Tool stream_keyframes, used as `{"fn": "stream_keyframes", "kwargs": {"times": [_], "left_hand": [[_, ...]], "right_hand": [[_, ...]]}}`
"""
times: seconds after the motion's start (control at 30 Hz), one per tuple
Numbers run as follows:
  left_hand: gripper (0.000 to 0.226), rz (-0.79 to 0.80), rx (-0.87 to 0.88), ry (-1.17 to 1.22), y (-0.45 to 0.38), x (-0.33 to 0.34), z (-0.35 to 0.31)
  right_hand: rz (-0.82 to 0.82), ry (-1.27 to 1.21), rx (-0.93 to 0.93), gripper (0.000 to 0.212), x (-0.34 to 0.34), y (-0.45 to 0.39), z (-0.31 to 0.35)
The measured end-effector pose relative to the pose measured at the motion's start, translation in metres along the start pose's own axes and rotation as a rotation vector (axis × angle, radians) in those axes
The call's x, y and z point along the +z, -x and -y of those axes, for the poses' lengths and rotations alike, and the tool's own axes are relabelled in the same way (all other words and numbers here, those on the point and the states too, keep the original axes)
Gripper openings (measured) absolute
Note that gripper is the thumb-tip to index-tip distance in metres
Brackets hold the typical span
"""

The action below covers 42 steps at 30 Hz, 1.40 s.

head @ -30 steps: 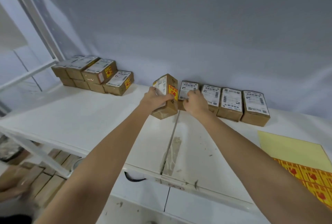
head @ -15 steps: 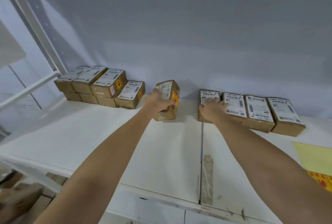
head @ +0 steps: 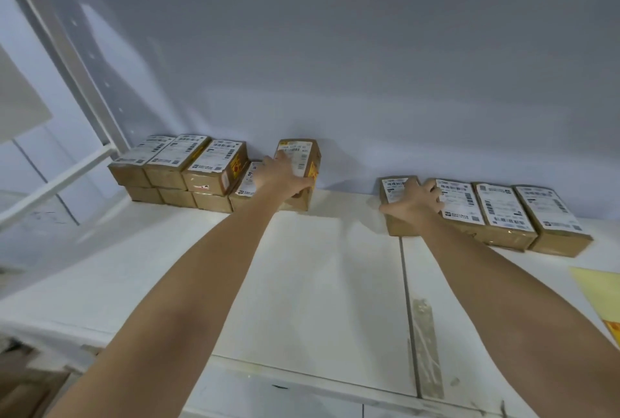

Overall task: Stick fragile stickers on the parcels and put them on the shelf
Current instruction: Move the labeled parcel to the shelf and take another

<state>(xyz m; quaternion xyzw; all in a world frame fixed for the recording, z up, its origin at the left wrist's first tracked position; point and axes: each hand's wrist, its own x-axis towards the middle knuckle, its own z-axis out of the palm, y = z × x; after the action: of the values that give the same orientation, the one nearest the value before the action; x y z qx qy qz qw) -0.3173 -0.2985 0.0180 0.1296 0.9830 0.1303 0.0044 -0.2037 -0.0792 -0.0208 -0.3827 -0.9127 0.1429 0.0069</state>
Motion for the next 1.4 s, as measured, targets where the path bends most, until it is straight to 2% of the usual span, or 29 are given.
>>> {"fn": "stream_keyframes", "kwargs": {"times": [0.27, 0.37, 0.67, 0.9, 1.4], "left_hand": [[0.098, -0.112, 0.025, -0.376, -0.021, -0.025, 0.045], [0.095, -0.098, -0.019, -0.378, -0.023, -0.022, 0.053], [0.086, -0.06, -0.054, -0.37, -0.028, -0.016, 0.058], [0.085, -0.043, -0.053, -0.382, -0.034, -0.01, 0.059], [0.083, -0.01, -0.057, -0.38, -0.052, -0.006, 0.055]], "right_hand": [[-0.012, -0.137, 0.003, 0.092, 0.001, 0.006, 0.031], [-0.015, -0.183, 0.005, 0.092, 0.003, 0.008, 0.032], [-0.011, -0.119, -0.008, 0.085, 0.018, 0.022, 0.029], [0.048, 0.0, -0.022, 0.091, 0.02, 0.029, 0.029], [0.087, -0.001, -0.011, 0.092, 0.025, 0.028, 0.028]]}}
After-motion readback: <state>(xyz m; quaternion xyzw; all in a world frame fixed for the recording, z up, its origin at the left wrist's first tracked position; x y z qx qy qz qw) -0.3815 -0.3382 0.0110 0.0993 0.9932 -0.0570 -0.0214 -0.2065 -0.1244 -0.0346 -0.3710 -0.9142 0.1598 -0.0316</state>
